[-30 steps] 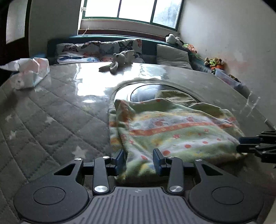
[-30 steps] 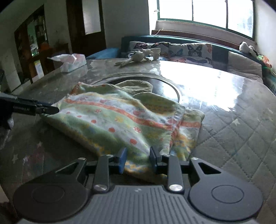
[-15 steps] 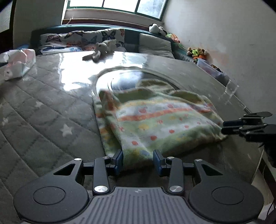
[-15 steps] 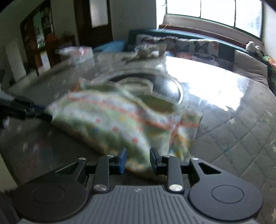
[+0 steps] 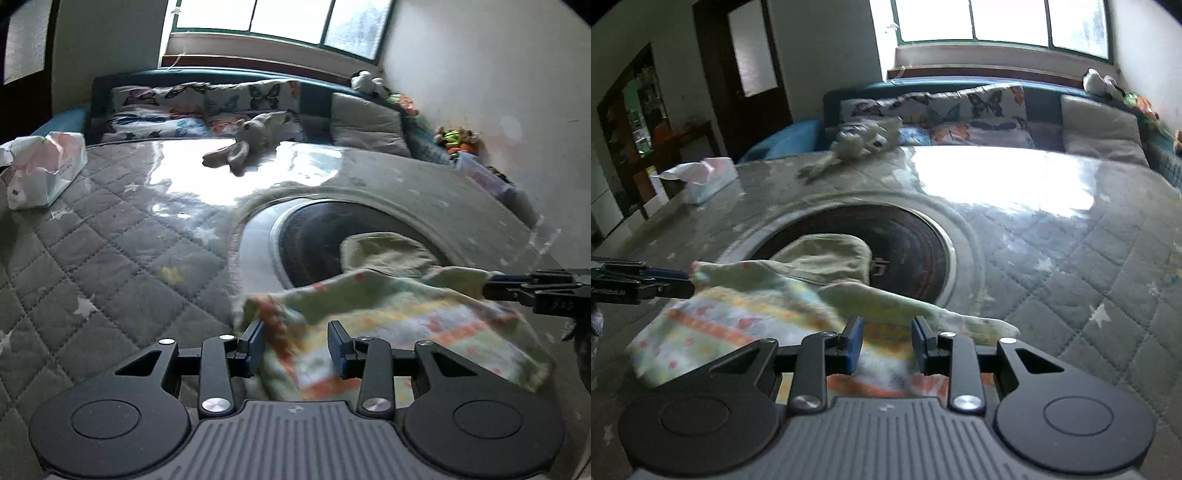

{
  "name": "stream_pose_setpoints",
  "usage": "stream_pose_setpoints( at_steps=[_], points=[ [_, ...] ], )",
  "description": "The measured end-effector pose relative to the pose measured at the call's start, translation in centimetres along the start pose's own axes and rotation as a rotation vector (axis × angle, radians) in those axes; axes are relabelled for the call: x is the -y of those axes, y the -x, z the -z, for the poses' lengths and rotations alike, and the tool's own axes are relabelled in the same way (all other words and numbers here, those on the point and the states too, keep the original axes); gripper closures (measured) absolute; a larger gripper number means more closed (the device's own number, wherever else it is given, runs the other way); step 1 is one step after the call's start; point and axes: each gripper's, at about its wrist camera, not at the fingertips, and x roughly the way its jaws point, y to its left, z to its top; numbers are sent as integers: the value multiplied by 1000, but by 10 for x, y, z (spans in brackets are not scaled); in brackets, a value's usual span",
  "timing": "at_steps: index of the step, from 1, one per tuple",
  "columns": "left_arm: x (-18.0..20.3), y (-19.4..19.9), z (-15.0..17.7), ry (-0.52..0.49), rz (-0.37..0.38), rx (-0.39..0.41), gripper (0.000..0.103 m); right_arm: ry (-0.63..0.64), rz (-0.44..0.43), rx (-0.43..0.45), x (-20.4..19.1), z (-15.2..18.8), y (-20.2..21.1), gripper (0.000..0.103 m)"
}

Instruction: Fold clothes

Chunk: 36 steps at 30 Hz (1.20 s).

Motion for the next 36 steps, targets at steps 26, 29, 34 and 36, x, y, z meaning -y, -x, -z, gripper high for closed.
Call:
stream_pose_setpoints(
  at_steps=[26,29,34,36],
  points=[
    [54,-43,-28,-195,-55,9,54,74,50,11,-36,-19,-42,51],
    [55,-55,-29,-200,-82,-15,50,86,65,-6,-37,-19,-48,47],
    [52,-44,-27,-186,-90,7,45,77,65,13,-38,-19,-41,33],
    [51,-33,-26,-177,-81,33,33,85,59,44,-40,-19,-30,23]
  ],
)
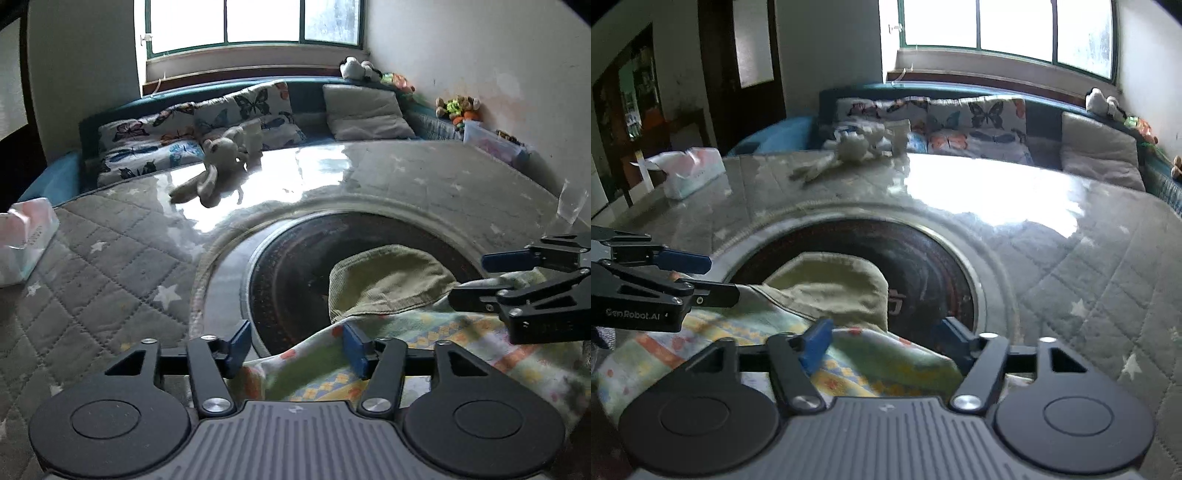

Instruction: Fold clothes

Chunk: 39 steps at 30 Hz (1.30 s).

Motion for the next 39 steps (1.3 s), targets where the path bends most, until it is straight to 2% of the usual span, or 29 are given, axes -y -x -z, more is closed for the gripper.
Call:
stream_pose_setpoints(
  at_steps=[3,6,8,10,16,23,26,35,39],
  points=[
    [-2,19,4,20,9,54,17,23,-1,35,-4,2,16,20],
    [-2,39,10,43,24,105,4,39,-9,55,-9,8,31,11],
    [-2,50,13,51,20,129,0,47,-16,62,-13,11,38,6],
    [-3,59,16,58,17,147,0,54,-22,69,-17,15,45,0],
    [-8,78,28,104,4,179,0,38,4,121,-25,28,65,0],
    [-6,91,42,123,-15,190,0,19,-5,129,-31,36,72,0],
    [-5,93,45,133,-24,175,0,23,-8,132,-35,38,74,0],
    [-17,99,67,194,-124,121,0,50,-28,95,-43,50,78,0],
    [-17,101,75,200,-131,102,0,66,-14,69,-47,56,74,0]
  ],
)
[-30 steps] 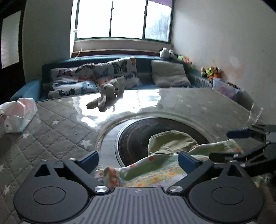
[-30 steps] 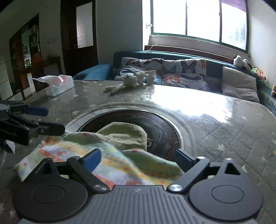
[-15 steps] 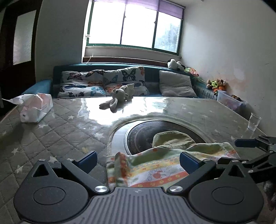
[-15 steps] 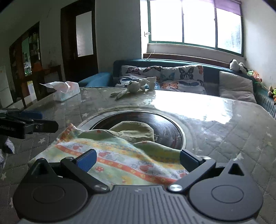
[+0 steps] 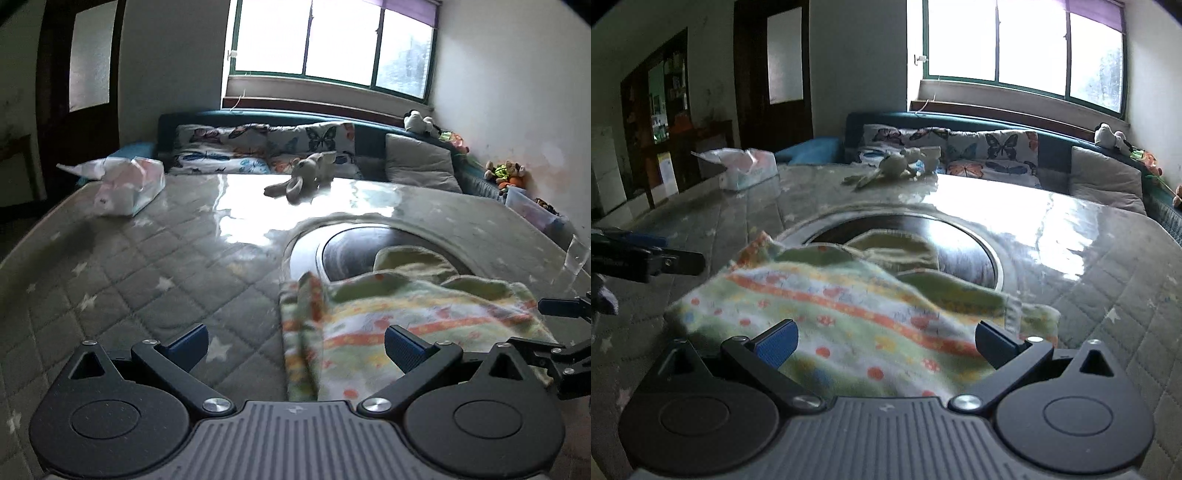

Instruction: Fold clothes

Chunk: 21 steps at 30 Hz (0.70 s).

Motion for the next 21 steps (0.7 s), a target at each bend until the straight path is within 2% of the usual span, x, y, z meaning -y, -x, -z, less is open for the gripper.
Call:
stream_pose_setpoints(
  at_steps=[9,17,21],
  points=[
    [16,-7,11,-72,-10,-42,0,41,21,-48,-9,13,-15,0],
    [22,-4,4,-85,-2,-25,0,39,79,5,-2,12,4,0],
    [32,-13,9,-131,-20,-47,0,46,96,-37,5,20,1,0]
  ],
)
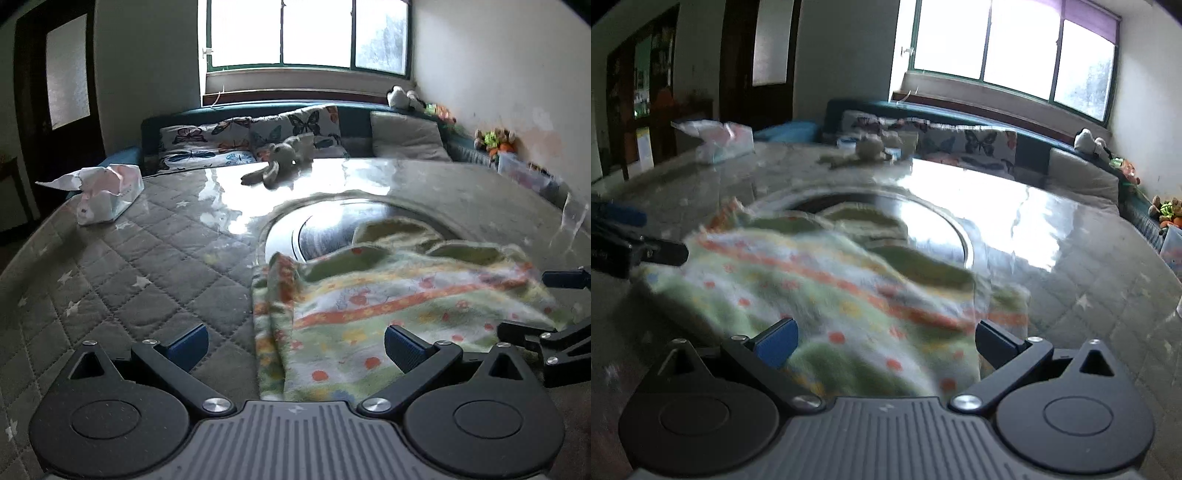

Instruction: Fold clothes

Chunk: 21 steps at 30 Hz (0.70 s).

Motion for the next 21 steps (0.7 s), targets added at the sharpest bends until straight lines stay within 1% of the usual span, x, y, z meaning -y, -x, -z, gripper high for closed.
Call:
stream_pose_setpoints(
  at_steps=[3,7,11,13,16,19,21],
  points=[
    [0,-4,6,-5,-3,-22,0,-5,-7,10,3,2,6,0],
    [-4,-4,8,13,4,-24,0,-36,61,43,15,0,14,0],
    [-4,-5,9,14,7,-28,0,-45,91,-3,26,7,5,0],
    [-5,-5,9,19,10,-30,0,-53,90,-1,29,9,7,0],
    [-5,-5,10,24,13,-32,0,-62,115,16,35,7,12,0],
    [-6,-6,10,29,15,-34,0,-57,143,-24,40,11,4,0],
    [-7,-6,10,34,18,-37,0,-62,142,-27,44,13,4,0]
  ],
)
